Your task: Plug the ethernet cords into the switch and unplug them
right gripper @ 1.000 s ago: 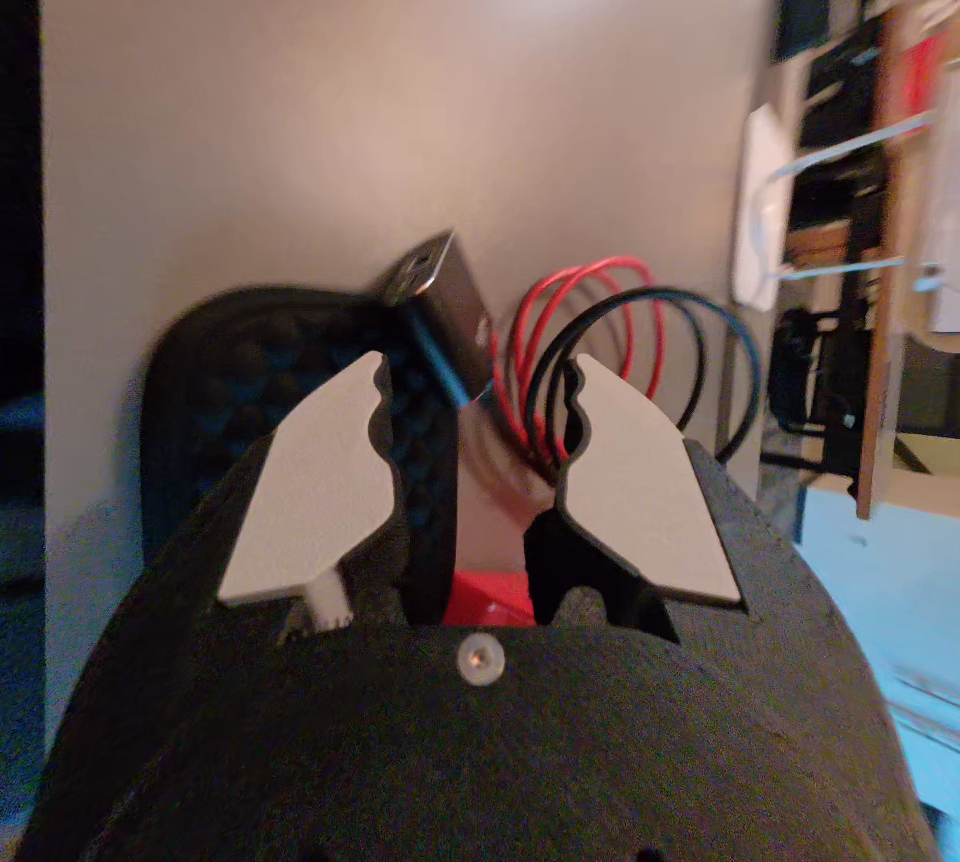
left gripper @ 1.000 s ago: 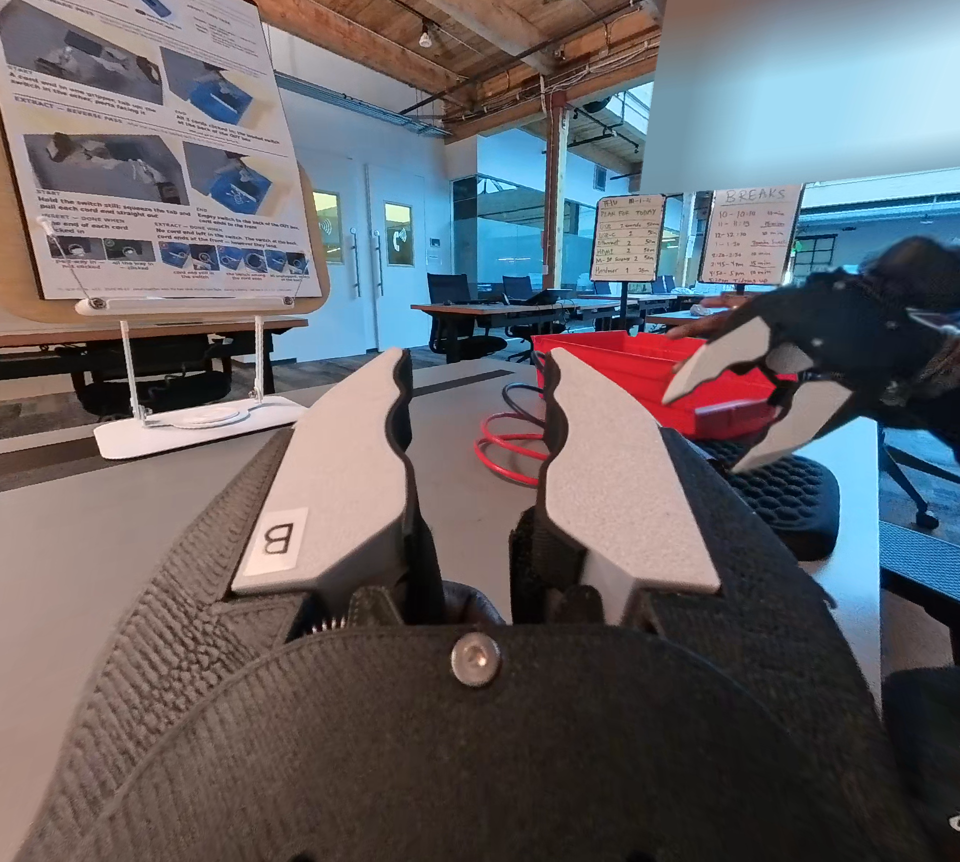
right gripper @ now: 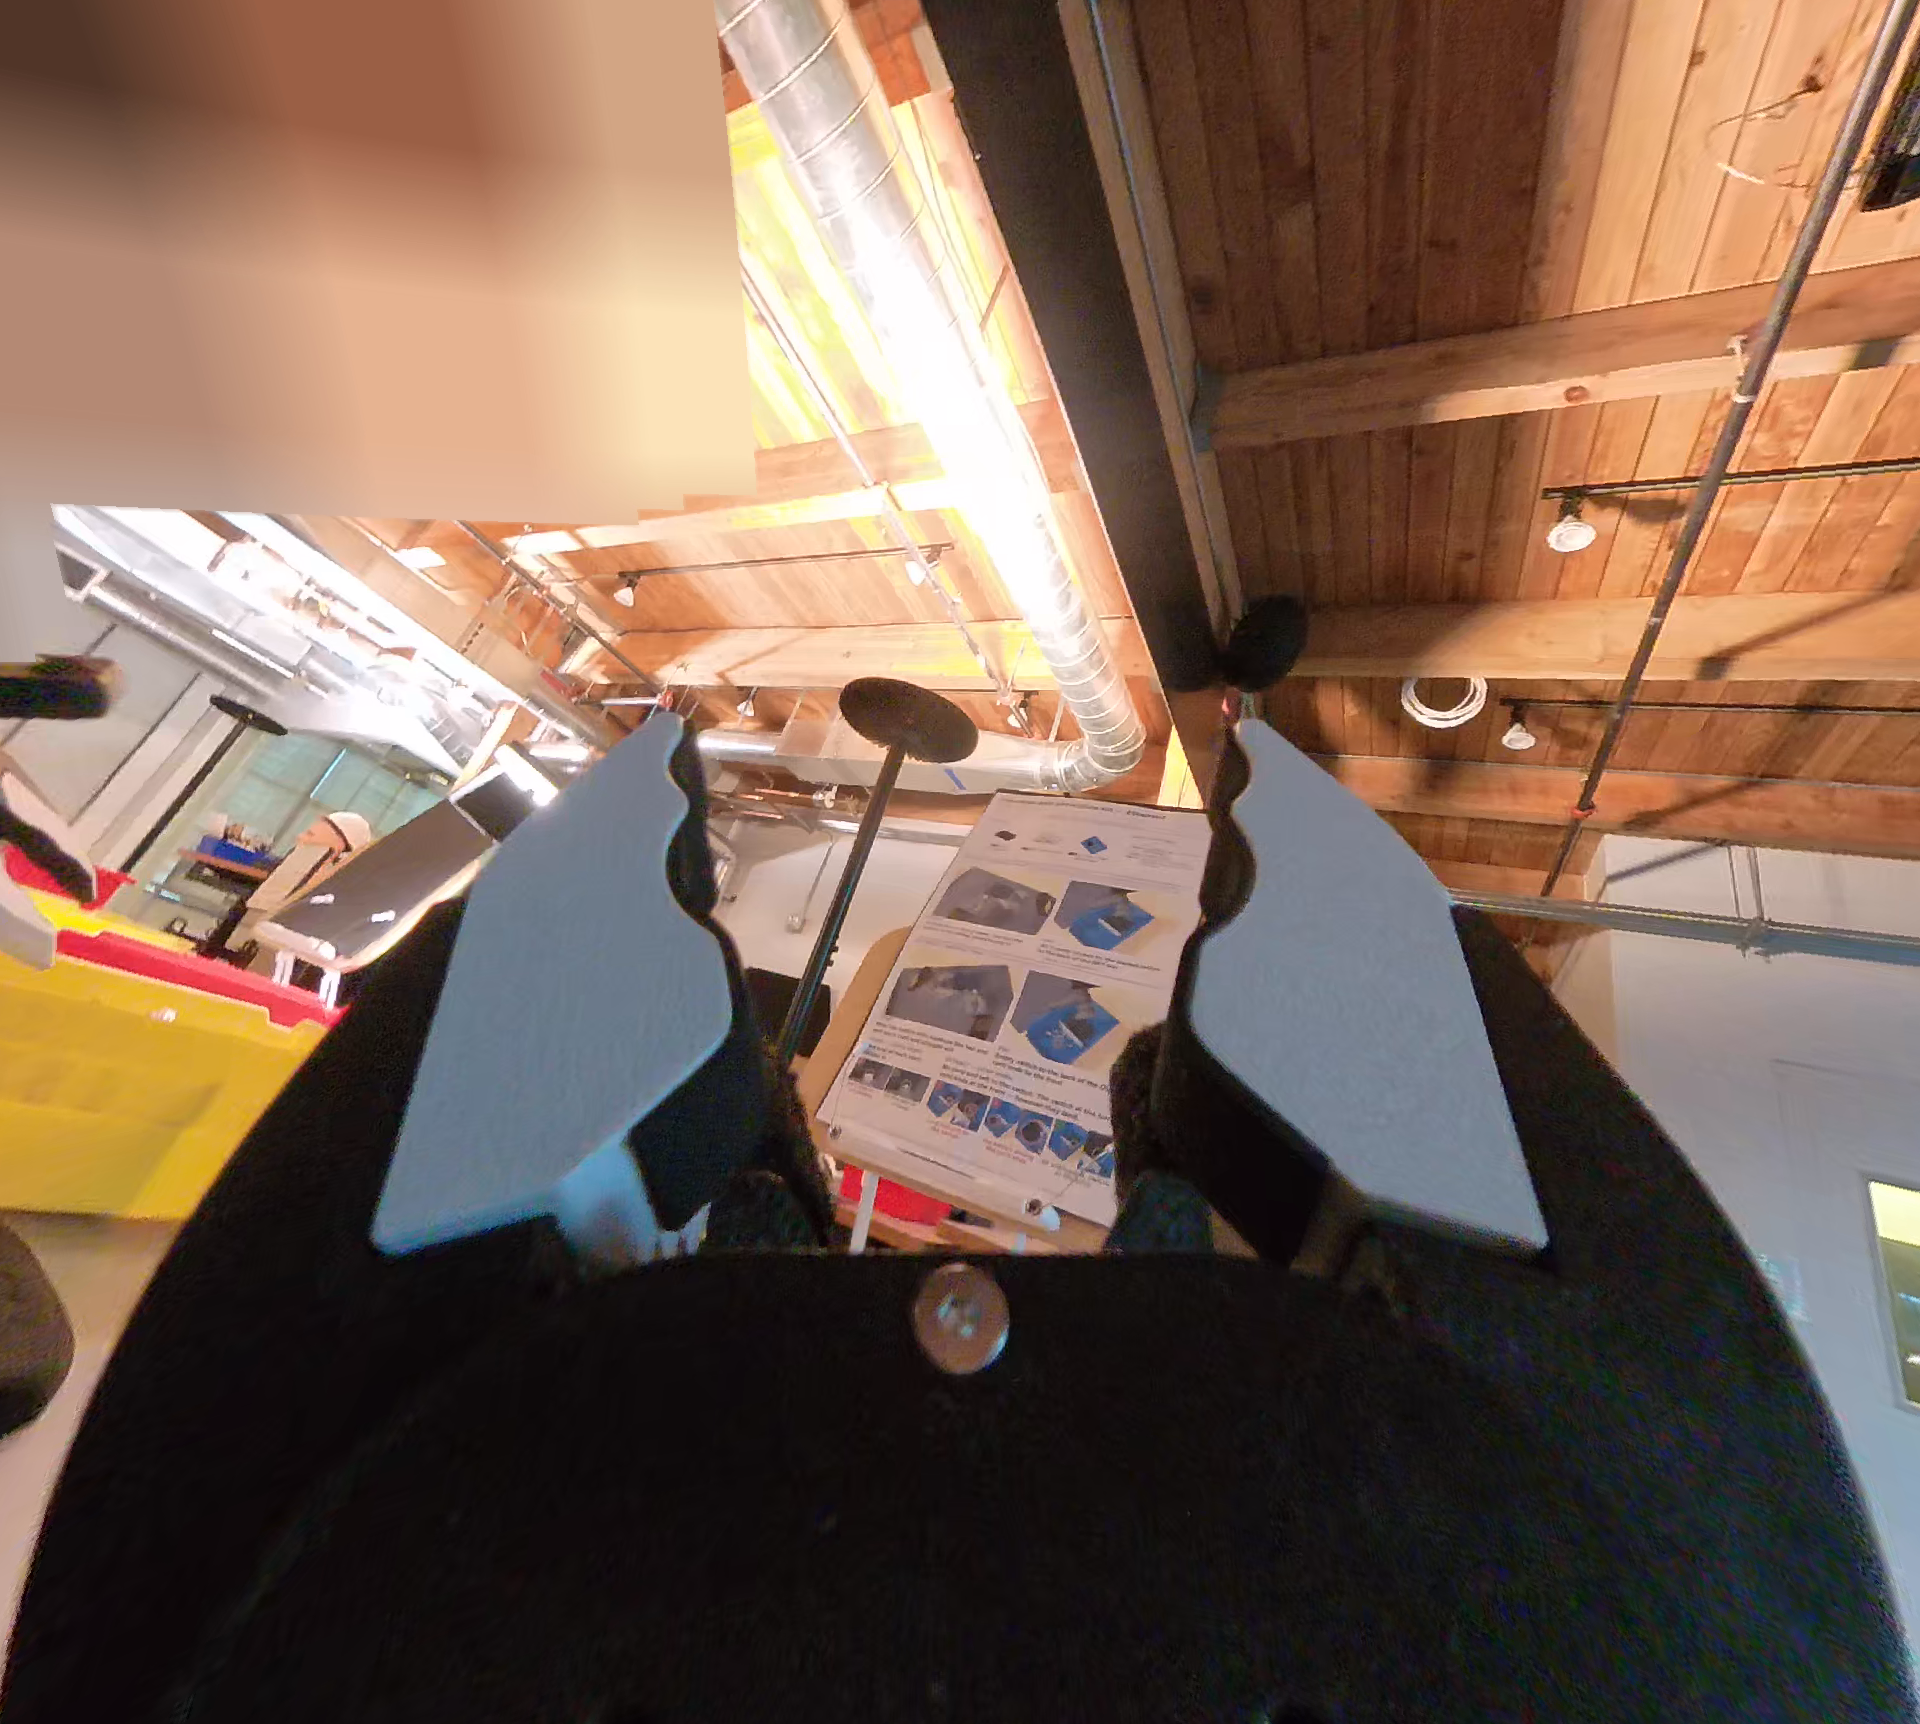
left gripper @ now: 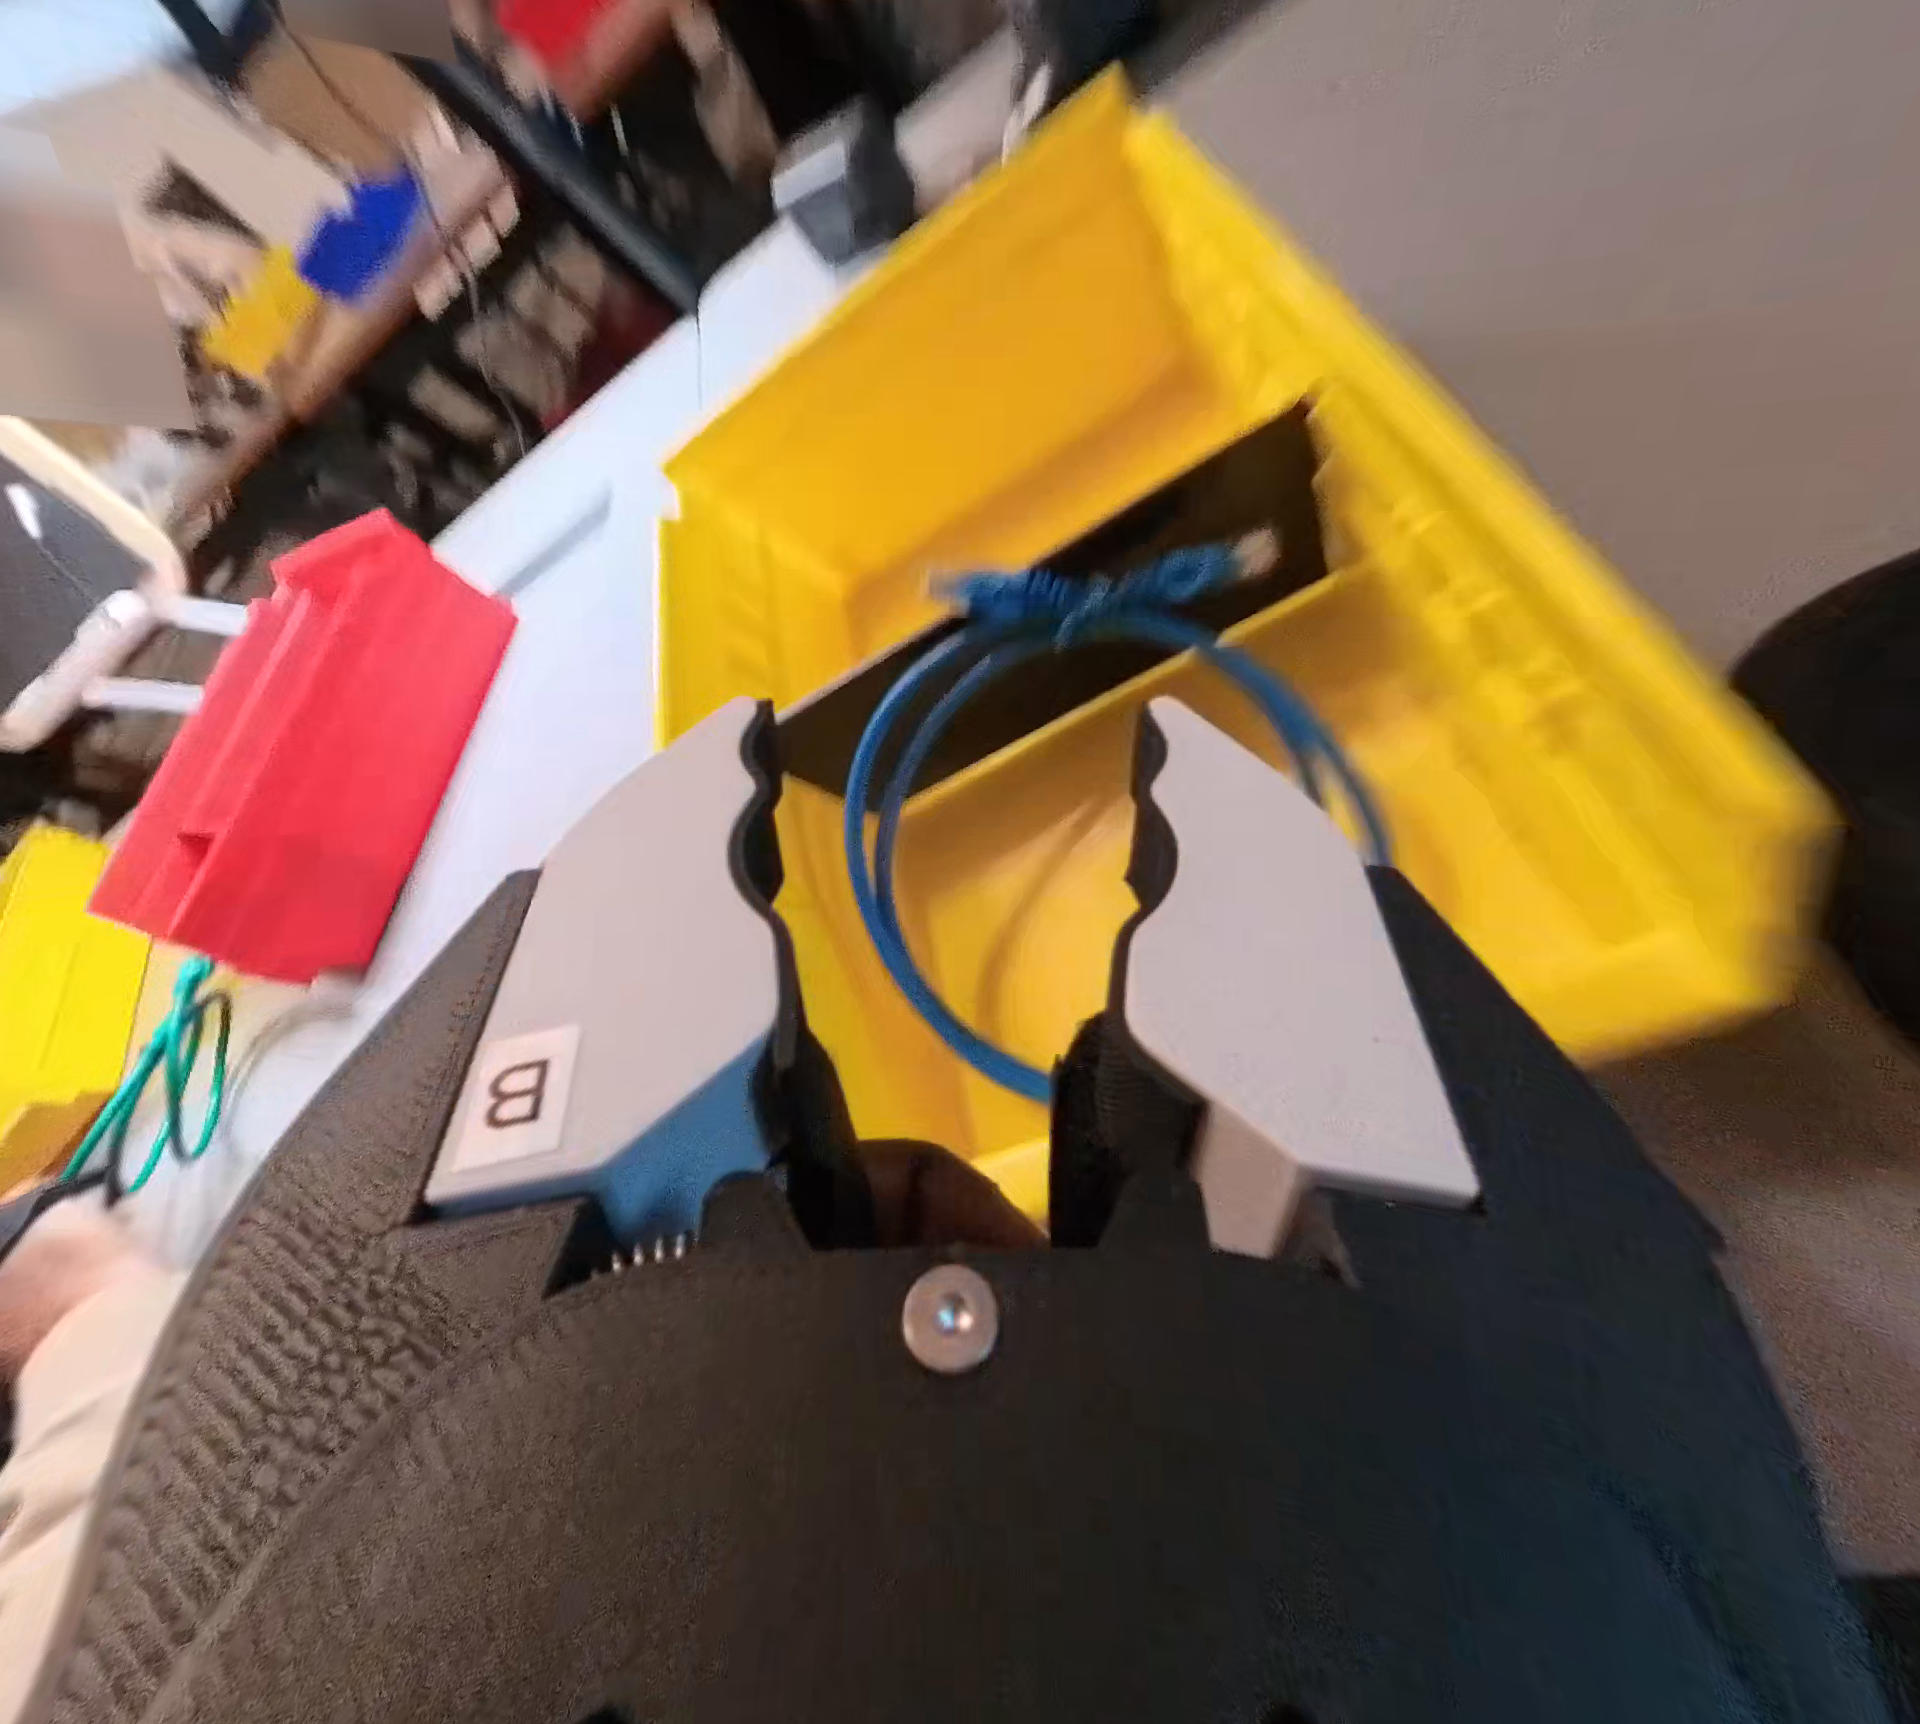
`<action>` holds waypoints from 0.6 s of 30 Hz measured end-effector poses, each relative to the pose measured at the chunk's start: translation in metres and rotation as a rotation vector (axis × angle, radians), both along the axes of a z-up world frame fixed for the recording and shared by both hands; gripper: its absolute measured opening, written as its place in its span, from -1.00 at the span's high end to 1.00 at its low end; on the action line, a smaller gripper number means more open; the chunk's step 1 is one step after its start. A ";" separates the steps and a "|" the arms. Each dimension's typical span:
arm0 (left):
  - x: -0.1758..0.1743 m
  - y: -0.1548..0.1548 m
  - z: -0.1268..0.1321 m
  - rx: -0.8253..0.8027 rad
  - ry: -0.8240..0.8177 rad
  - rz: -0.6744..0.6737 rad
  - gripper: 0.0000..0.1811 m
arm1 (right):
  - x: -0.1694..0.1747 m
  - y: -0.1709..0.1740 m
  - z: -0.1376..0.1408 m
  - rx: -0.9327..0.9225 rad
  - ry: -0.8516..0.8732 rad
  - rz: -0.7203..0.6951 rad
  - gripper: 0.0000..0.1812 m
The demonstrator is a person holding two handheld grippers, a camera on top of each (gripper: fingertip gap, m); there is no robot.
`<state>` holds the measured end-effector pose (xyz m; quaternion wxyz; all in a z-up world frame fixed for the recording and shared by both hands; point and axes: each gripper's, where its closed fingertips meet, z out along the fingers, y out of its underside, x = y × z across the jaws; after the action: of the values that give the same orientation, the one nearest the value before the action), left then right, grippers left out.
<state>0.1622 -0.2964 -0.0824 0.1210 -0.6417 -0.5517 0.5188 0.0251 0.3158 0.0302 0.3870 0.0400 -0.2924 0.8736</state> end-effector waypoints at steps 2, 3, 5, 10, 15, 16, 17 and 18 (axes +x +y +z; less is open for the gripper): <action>-0.006 -0.027 -0.025 -0.019 -0.101 0.058 0.29 | 0.001 -0.008 -0.003 0.041 0.011 -0.015 -0.01; -0.010 -0.036 -0.035 -0.023 -0.135 0.080 0.29 | 0.002 -0.012 -0.005 0.065 0.018 -0.023 -0.01; -0.015 -0.052 -0.052 -0.028 -0.207 0.130 0.29 | 0.003 -0.019 -0.007 0.103 0.034 -0.042 0.00; -0.024 -0.076 -0.074 -0.056 -0.339 0.225 0.32 | 0.003 -0.025 -0.011 0.146 0.046 -0.063 0.01; -0.024 -0.084 -0.073 -0.115 -0.375 0.272 0.79 | 0.002 -0.026 -0.012 0.155 0.045 -0.067 0.02; -0.022 -0.084 -0.065 -0.150 -0.358 0.285 0.81 | 0.003 -0.026 -0.012 0.158 0.047 -0.069 0.03; -0.018 -0.083 -0.054 -0.183 -0.328 0.305 0.82 | 0.003 -0.027 -0.012 0.161 0.049 -0.071 0.03; -0.014 -0.081 -0.040 -0.215 -0.282 0.332 0.83 | 0.003 -0.027 -0.012 0.164 0.050 -0.071 0.04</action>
<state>0.1482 -0.3770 -0.1224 -0.1132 -0.6175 -0.6026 0.4926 0.0284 0.2885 0.0182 0.4205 0.0831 -0.3545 0.8310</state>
